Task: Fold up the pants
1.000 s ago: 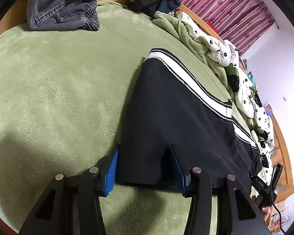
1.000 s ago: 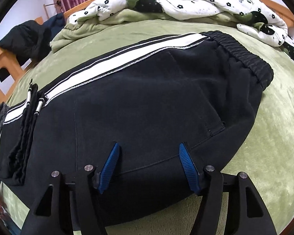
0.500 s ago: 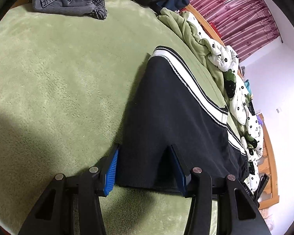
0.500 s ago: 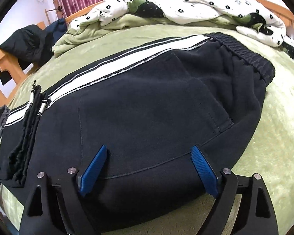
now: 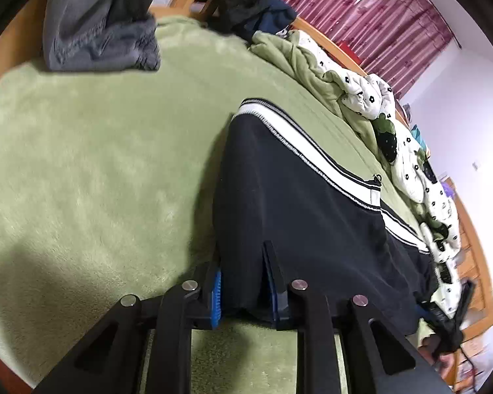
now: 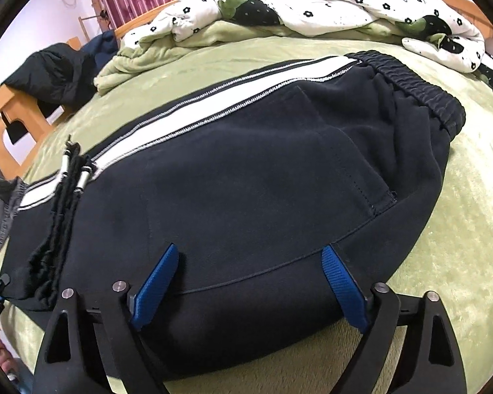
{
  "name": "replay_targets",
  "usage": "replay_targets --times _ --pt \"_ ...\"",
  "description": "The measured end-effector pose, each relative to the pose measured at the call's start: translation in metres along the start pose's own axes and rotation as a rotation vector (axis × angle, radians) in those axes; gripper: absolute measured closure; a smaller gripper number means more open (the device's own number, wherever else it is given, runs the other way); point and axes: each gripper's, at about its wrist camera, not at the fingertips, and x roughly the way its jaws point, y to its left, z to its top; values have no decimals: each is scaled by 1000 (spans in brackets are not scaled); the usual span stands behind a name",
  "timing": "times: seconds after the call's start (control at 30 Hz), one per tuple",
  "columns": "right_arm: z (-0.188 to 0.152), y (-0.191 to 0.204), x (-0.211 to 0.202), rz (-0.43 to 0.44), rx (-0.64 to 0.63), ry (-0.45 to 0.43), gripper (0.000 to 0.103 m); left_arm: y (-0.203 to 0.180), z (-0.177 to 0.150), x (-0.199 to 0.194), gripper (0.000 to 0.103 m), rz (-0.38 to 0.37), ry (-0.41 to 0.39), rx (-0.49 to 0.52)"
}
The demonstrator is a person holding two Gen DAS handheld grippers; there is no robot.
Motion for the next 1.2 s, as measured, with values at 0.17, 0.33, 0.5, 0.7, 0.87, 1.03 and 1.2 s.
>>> replay_targets --times 0.17,0.33,0.5,0.7,0.87,1.03,1.2 --pt "1 -13 -11 48 33 -14 17 -38 6 -15 86 94 -73 133" --pt "2 -30 -29 57 53 -65 18 -112 23 -38 87 95 -140 249" --pt "2 -58 -44 67 133 -92 18 -204 16 -40 87 56 -173 436" --pt "1 -102 -61 104 315 -140 18 -287 -30 4 88 -20 -98 590" --pt "-9 -126 -74 109 390 -160 18 -323 -76 52 88 -84 19 616" --pt "-11 -134 -81 100 406 -180 18 -333 -117 88 86 -86 125 662" --pt "-7 -109 -82 133 331 -176 18 -320 -115 58 62 -286 173 669"
